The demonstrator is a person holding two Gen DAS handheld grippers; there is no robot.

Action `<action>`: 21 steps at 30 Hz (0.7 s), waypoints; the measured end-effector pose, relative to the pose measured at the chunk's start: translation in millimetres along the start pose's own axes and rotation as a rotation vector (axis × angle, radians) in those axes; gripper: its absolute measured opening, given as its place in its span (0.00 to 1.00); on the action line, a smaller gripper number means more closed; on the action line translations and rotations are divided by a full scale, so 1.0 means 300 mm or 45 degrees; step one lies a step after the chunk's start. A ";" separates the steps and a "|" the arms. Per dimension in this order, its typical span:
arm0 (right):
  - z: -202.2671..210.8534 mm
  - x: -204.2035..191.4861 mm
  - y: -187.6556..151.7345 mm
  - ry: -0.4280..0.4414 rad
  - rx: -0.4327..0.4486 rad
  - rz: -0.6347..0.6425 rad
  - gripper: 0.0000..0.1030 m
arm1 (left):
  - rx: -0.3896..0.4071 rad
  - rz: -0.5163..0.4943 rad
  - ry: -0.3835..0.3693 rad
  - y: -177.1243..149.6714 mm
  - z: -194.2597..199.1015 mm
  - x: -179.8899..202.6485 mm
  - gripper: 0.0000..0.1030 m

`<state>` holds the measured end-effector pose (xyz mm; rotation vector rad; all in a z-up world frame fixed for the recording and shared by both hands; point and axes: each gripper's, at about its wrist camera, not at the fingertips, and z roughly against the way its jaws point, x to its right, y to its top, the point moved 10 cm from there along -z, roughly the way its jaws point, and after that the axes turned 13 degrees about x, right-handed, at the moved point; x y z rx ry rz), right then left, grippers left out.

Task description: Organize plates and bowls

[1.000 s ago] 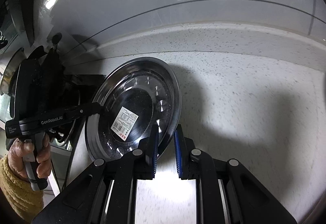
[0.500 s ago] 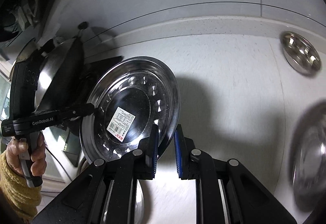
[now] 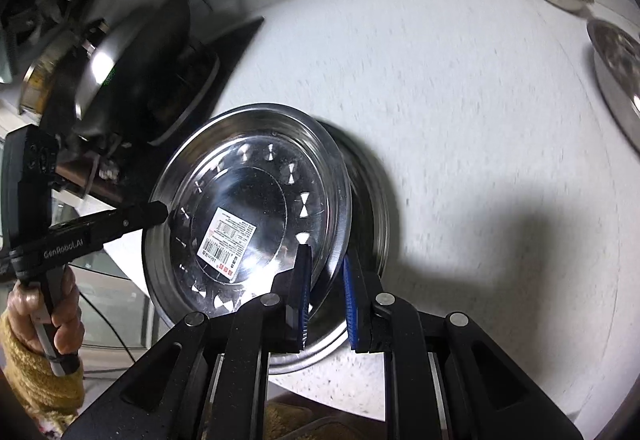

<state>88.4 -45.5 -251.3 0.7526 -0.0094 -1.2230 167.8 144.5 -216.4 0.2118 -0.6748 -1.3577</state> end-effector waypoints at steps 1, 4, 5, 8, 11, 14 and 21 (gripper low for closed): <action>-0.011 -0.002 -0.004 -0.013 0.000 -0.008 0.14 | -0.002 -0.007 0.008 -0.007 -0.010 -0.009 0.09; -0.016 0.000 -0.009 -0.073 0.006 -0.002 0.15 | -0.001 -0.069 0.053 -0.029 -0.023 -0.026 0.10; -0.007 0.004 -0.008 -0.099 0.012 0.005 0.15 | 0.002 -0.078 0.058 -0.033 -0.026 -0.029 0.10; 0.007 0.000 0.027 -0.133 0.041 -0.002 0.20 | 0.020 -0.125 0.040 -0.030 -0.019 -0.018 0.10; 0.054 -0.012 0.054 -0.180 0.099 0.023 0.26 | 0.096 -0.185 0.074 0.009 0.008 -0.016 0.10; 0.134 -0.024 0.050 -0.175 0.162 0.029 0.31 | 0.149 -0.173 0.080 0.048 0.046 -0.026 0.10; 0.329 0.077 0.082 -0.197 0.337 -0.053 0.47 | 0.250 -0.109 -0.025 0.137 0.128 0.112 0.10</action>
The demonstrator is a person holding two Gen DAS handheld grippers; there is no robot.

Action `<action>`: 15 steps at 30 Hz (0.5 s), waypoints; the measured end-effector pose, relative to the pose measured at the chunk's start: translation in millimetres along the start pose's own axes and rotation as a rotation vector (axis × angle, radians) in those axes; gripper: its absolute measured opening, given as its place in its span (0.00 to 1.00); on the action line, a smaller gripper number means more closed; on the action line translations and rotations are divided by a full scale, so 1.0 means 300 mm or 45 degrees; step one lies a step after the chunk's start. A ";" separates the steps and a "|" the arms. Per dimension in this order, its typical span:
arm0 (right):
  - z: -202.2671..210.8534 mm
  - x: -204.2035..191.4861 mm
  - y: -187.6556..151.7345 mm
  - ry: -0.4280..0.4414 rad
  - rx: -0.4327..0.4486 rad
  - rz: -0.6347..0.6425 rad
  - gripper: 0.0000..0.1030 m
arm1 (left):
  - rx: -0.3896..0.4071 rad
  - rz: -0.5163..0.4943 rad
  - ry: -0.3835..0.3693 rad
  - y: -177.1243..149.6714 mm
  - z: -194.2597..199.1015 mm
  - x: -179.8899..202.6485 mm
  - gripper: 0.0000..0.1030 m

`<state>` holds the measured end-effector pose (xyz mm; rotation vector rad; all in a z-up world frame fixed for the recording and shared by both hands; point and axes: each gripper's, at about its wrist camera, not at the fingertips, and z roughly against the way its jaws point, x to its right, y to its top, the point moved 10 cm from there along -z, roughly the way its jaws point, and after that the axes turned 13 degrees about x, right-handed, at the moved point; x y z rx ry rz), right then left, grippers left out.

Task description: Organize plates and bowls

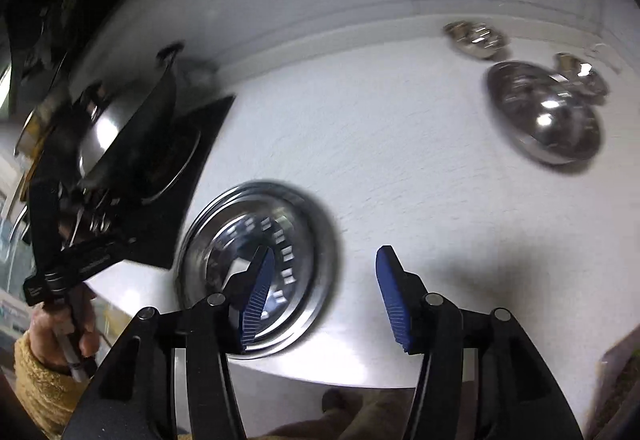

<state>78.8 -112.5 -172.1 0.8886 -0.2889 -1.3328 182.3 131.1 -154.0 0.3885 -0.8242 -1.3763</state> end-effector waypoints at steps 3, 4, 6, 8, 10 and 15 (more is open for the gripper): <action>0.053 0.141 0.045 -0.060 0.048 -0.029 0.55 | -0.004 0.012 -0.105 0.027 -0.039 0.159 0.16; 0.061 0.189 0.059 -0.079 0.056 -0.050 0.57 | -0.015 0.028 -0.135 0.030 -0.056 0.201 0.25; 0.070 0.308 0.091 -0.126 0.063 -0.085 0.57 | -0.045 0.060 -0.197 0.040 -0.118 0.314 0.26; 0.081 0.441 0.124 -0.183 0.063 -0.117 0.57 | -0.070 0.055 -0.214 0.043 -0.177 0.403 0.26; 0.086 0.556 0.157 -0.225 0.077 -0.145 0.57 | -0.113 0.063 -0.231 0.055 -0.267 0.512 0.26; 0.067 0.863 0.256 -0.319 0.072 -0.204 0.60 | -0.158 0.087 -0.214 0.110 -0.466 0.678 0.26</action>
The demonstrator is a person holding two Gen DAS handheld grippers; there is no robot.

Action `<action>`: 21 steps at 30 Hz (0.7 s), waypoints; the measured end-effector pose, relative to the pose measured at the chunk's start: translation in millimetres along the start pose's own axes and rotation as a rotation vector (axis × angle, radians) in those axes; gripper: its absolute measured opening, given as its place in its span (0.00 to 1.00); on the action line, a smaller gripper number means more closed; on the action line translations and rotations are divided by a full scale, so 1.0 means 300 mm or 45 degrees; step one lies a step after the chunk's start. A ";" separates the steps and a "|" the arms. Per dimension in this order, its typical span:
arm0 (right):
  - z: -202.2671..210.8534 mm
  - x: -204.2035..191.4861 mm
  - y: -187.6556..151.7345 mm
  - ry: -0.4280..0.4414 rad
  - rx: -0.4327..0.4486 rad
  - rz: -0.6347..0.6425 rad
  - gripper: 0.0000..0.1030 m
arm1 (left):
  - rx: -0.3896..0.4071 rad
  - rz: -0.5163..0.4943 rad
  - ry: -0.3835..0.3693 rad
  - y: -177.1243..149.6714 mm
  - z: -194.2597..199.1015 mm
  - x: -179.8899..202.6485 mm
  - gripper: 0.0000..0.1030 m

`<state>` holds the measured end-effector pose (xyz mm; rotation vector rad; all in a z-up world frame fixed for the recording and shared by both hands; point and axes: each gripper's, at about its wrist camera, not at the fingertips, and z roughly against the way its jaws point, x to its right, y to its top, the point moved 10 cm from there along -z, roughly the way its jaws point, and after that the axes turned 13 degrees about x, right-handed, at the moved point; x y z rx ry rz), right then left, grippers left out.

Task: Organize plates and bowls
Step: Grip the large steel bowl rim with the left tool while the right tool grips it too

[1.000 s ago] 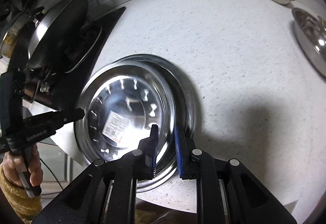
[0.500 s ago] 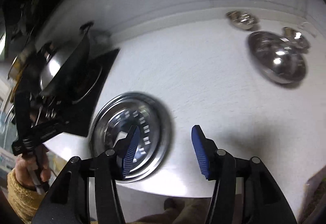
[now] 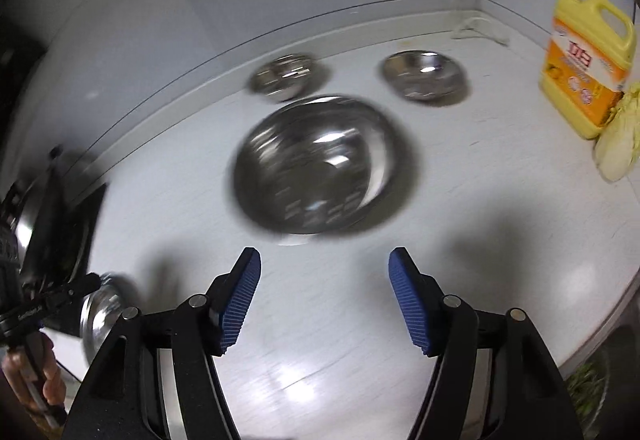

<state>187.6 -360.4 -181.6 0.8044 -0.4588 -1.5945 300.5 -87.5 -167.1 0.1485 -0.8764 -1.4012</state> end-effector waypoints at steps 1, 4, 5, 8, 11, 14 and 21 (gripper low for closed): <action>-0.018 0.036 0.021 -0.006 -0.003 -0.007 0.60 | -0.008 0.019 -0.003 0.018 -0.048 0.024 0.26; -0.094 0.140 0.095 -0.010 -0.013 -0.032 0.60 | -0.014 0.041 0.013 0.063 -0.159 0.069 0.36; -0.123 0.164 0.114 -0.006 -0.021 -0.036 0.60 | -0.013 0.048 0.017 0.071 -0.183 0.078 0.40; -0.210 0.201 0.141 0.013 -0.066 -0.026 0.62 | -0.031 0.084 0.035 0.098 -0.264 0.100 0.47; -0.295 0.206 0.158 0.057 -0.114 -0.001 0.62 | -0.046 0.097 0.042 0.119 -0.330 0.128 0.48; -0.353 0.181 0.157 0.120 -0.163 0.021 0.62 | -0.084 0.100 0.052 0.129 -0.388 0.148 0.48; -0.452 0.151 0.151 0.205 -0.250 0.085 0.62 | -0.174 0.177 0.050 0.104 -0.516 0.173 0.46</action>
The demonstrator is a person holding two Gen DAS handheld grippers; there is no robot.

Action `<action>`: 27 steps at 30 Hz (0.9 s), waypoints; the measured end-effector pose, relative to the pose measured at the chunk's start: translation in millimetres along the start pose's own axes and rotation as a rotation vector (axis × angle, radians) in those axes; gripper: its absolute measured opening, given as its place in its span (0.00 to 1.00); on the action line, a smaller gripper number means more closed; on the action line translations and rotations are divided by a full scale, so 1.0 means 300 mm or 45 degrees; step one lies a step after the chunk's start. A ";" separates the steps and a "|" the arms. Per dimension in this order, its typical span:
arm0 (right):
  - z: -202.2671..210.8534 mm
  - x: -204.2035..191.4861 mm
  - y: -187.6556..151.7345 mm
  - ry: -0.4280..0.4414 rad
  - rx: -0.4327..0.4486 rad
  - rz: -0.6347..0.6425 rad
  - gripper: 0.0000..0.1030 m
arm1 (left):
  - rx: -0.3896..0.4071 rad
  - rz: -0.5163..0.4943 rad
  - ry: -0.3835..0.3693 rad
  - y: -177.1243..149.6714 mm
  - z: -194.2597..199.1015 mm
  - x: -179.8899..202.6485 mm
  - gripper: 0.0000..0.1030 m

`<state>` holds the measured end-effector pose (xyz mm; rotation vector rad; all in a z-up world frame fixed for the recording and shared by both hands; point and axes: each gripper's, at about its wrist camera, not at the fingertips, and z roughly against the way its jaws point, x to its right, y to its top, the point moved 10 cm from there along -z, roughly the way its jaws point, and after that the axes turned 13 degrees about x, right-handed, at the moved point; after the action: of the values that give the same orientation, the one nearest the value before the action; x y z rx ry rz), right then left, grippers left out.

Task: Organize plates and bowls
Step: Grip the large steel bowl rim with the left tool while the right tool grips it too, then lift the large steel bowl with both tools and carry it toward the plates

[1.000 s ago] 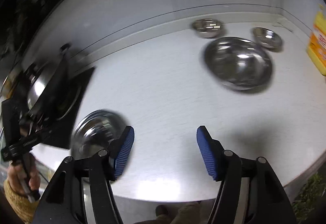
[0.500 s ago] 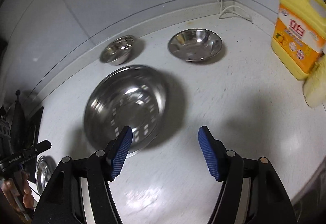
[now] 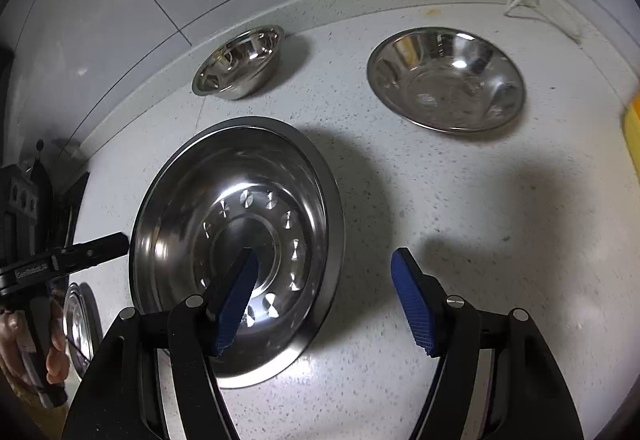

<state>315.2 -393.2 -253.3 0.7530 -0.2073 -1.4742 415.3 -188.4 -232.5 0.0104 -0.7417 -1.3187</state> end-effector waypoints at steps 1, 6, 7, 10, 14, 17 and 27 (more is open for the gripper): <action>-0.009 0.000 0.000 0.009 -0.008 0.002 0.59 | -0.010 0.005 -0.004 -0.004 -0.013 0.005 0.46; -0.045 0.009 -0.014 0.051 -0.049 -0.025 0.28 | -0.033 0.002 -0.017 -0.024 -0.059 0.035 0.26; -0.051 0.011 -0.017 0.052 -0.051 -0.023 0.24 | -0.040 0.003 -0.018 -0.029 -0.069 0.038 0.19; -0.061 0.006 -0.024 0.069 -0.053 -0.027 0.16 | -0.044 0.017 -0.051 -0.034 -0.081 0.055 0.09; -0.060 -0.013 -0.020 0.066 -0.046 -0.017 0.12 | -0.018 0.032 -0.050 -0.037 -0.045 0.054 0.08; -0.017 -0.041 -0.012 0.093 -0.027 -0.028 0.12 | 0.012 0.028 -0.062 -0.044 0.038 0.053 0.08; 0.208 -0.297 -0.120 0.138 0.000 0.052 0.11 | 0.042 0.074 -0.084 -0.226 0.343 -0.096 0.08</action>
<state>239.4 -327.1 -198.5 0.8217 -0.1397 -1.3902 303.8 -141.8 -194.7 -0.0280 -0.8145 -1.2560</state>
